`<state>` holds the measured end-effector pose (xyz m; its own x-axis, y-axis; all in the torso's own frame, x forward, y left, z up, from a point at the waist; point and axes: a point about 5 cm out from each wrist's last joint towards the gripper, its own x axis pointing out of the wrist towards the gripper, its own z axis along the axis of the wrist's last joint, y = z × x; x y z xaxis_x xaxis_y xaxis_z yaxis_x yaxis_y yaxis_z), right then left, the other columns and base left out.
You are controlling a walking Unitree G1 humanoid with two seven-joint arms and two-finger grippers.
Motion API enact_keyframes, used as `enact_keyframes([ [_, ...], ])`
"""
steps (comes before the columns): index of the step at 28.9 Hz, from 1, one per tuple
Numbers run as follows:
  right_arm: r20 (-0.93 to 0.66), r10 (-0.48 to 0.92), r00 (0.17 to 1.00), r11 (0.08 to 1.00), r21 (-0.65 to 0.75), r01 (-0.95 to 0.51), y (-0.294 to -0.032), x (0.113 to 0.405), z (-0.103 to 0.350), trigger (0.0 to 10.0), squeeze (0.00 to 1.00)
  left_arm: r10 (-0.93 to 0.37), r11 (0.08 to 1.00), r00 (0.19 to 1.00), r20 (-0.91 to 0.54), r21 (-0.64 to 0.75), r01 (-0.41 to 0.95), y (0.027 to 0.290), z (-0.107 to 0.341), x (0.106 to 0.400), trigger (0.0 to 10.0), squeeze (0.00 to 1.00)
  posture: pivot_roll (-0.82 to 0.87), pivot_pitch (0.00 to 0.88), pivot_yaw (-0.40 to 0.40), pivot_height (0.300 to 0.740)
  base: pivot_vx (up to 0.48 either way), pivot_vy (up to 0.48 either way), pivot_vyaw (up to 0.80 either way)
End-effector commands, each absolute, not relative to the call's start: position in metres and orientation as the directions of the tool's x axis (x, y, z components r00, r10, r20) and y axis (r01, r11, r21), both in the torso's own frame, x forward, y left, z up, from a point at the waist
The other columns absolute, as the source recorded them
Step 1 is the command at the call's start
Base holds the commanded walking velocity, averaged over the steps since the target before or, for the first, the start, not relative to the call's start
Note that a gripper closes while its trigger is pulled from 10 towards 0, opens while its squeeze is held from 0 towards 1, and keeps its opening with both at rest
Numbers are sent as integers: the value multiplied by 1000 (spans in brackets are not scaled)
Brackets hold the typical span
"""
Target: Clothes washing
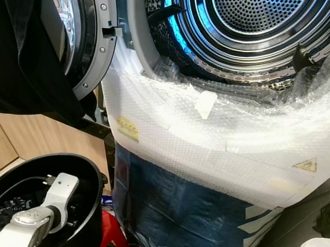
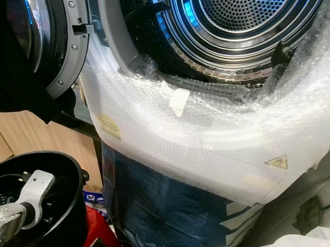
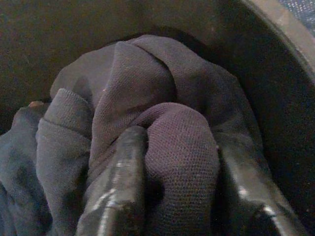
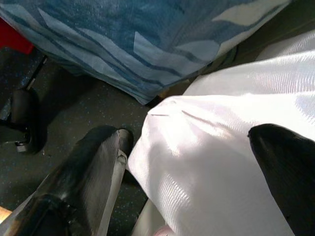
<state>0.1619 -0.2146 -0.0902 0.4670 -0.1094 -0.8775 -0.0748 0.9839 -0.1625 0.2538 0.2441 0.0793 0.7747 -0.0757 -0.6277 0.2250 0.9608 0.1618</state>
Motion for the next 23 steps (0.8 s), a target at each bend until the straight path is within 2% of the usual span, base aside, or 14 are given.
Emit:
enact_keyframes([
  [1,-884,-106,456,984,-160,-80,-214,159,-92,10000,0,-70,955,774,-630,181,234,244,81,255,0,0,61,0,-14,740,0,0,0],
  [16,-883,-97,460,986,-149,-77,-207,160,-93,10000,0,-57,948,782,-620,211,236,251,87,257,0,0,60,0,-7,740,0,0,0],
  [17,-880,-90,466,984,-152,-96,-202,162,-93,10000,0,-35,939,785,-619,248,237,252,87,254,0,0,84,0,-6,740,0,0,0],
  [20,-881,-82,467,981,-154,-119,-195,162,-94,10000,0,0,949,833,-554,263,176,259,100,257,0,0,81,0,0,740,0,0,0],
  [23,-879,-85,468,983,-152,-107,-194,162,-94,10000,0,-54,948,892,-448,257,187,255,120,266,0,0,83,0,1,740,0,0,0],
])
